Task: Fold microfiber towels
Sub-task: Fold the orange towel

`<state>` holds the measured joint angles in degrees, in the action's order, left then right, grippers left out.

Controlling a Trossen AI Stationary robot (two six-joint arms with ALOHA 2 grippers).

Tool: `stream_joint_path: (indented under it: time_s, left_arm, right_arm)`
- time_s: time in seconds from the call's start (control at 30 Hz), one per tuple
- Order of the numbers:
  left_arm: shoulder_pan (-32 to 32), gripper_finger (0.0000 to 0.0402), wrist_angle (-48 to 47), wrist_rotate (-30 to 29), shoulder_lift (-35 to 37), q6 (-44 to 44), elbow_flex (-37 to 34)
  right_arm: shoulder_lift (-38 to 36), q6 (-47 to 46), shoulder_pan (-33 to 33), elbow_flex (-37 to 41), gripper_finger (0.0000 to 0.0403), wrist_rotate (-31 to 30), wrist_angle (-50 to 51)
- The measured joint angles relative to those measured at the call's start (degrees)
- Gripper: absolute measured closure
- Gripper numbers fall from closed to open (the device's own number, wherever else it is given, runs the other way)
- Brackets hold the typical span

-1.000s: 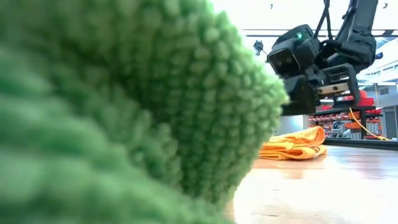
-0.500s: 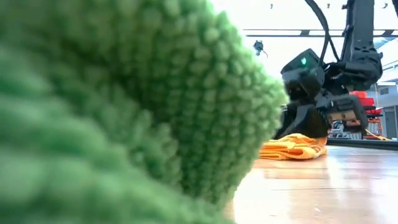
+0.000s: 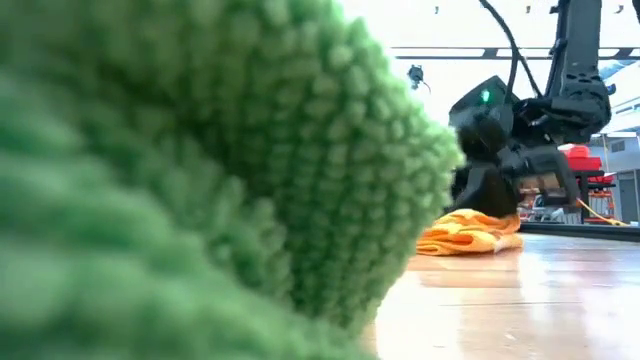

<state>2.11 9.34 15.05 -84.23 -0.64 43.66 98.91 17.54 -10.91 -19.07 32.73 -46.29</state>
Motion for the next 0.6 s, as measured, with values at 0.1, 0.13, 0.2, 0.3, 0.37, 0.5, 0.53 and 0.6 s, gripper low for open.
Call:
stream_joint_path:
  time_s: [0.1,0.13,0.2,0.3,0.37,0.5,0.53,0.6]
  left_arm:
    - [0.0,0.0384,-0.39,0.0,0.0,0.0,0.0]
    - [0.0,0.0386,-0.39,0.0,0.0,0.02,0.0]
    - [0.0,0.0389,-0.35,0.0,0.0,0.0,0.0]
    - [0.0,0.0387,-0.36,0.0,0.0,-0.03,0.0]
    - [-0.01,0.0382,-0.36,0.0,0.0,-0.05,0.0]
    - [-0.07,0.0375,-0.3,-0.01,0.0,-1.54,0.0]
    - [-0.07,0.0375,-0.3,0.0,0.0,-1.53,0.0]
    - [-0.07,0.0378,-0.32,0.0,0.0,-1.53,0.0]
  right_arm:
    - [-3.26,0.19,1.44,-0.2,0.0318,-1.45,0.51]
    - [-4.35,0.19,1.83,-0.19,0.0318,-2.61,2.24]
    - [-7.05,0.22,2.35,-0.09,0.0318,-5.72,6.33]
    - [-10.54,1.67,2.55,-0.15,0.0318,-9.48,11.2]
    - [-11.37,3.27,1.75,-0.11,0.0318,-9.12,12.41]
    - [-10.29,4.6,-1.4,-0.17,0.0318,-7.32,12.31]
    - [-9.34,4.87,-2.34,-0.15,0.0318,-6.88,12.46]
    - [-6.63,5.06,-4.12,-0.15,0.0319,-5.16,11.8]
